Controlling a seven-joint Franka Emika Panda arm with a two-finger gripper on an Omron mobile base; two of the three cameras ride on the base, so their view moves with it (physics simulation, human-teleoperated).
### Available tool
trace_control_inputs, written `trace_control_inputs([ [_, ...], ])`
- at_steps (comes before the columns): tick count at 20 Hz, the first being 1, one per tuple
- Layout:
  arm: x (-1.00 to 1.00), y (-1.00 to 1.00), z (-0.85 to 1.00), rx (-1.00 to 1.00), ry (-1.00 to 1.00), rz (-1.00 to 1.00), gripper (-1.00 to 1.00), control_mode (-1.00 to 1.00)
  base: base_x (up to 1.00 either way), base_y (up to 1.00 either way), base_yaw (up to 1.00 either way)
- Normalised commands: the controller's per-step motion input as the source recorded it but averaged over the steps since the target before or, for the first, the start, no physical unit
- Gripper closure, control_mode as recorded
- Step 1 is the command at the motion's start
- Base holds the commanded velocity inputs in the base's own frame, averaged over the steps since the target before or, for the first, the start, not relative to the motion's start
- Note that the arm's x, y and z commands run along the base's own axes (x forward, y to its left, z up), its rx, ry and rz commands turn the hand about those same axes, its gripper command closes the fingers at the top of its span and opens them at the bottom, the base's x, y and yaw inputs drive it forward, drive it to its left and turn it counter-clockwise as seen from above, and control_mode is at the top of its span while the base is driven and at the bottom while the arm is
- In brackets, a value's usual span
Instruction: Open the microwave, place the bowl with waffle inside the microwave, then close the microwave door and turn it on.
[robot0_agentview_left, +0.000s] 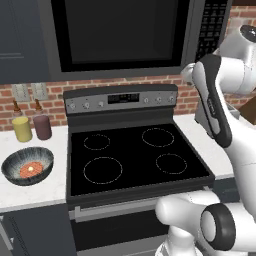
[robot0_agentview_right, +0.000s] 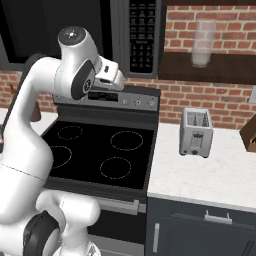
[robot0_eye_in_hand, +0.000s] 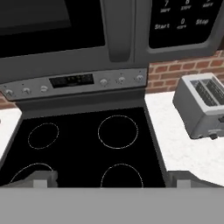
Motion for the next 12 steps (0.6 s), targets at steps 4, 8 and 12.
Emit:
trace_control_inputs([
  [4,0.37,-0.01,0.54,0.09,-0.07,-0.06,-1.00,-1.00,0.00,0.00,0.00],
  [8,0.51,0.00,0.39,0.08,-0.05,-0.02,-1.00,-1.00,0.00,0.00,0.00],
  [12,0.59,0.00,0.07,0.02,-0.06,-0.02,-1.00,-1.00,0.00,0.00,0.00],
])
